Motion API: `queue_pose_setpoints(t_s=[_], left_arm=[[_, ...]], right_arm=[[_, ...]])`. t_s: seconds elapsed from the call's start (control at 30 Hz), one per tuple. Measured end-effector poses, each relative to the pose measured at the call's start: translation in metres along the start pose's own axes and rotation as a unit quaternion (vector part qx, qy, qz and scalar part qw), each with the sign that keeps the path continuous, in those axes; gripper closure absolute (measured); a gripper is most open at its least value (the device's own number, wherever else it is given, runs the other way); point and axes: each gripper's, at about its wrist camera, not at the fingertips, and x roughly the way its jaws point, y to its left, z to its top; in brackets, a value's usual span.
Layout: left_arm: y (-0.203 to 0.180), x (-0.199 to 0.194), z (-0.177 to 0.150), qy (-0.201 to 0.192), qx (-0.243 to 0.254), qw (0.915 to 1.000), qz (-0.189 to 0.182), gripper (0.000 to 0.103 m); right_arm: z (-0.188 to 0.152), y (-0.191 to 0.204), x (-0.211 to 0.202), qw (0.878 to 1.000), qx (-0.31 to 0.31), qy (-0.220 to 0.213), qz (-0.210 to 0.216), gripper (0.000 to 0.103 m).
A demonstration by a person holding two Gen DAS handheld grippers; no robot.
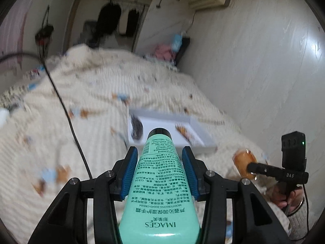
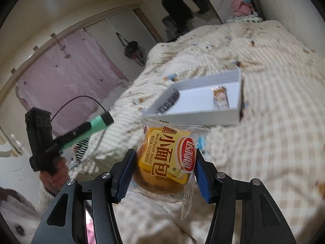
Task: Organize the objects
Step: 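Carry the tube and bread bun over the white tray with both grippers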
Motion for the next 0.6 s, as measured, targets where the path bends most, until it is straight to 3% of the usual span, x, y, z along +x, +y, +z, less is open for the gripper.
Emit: queue_pose_setpoints(t_s=[0.17, 0.27, 0.4, 0.6], left_arm=[[-0.004, -0.009, 0.031, -0.044, 0.021, 0.9985, 0.025, 0.054], [-0.005, -0.009, 0.044, -0.064, 0.025, 0.9974, 0.024, 0.054], [-0.007, -0.020, 0.067, -0.122, 0.048, 0.9904, 0.046, 0.054], [-0.017, -0.006, 0.102, -0.165, 0.071, 0.9816, 0.064, 0.054]], right_arm=[[0.032, 0.009, -0.002, 0.999, -0.017, -0.013, 0.024, 0.046], [0.047, 0.015, -0.002, 0.999, -0.038, -0.027, 0.011, 0.046], [0.067, 0.020, 0.005, 0.996, -0.073, -0.047, -0.016, 0.046], [0.093, 0.021, 0.017, 0.993, -0.078, -0.092, -0.006, 0.046]])
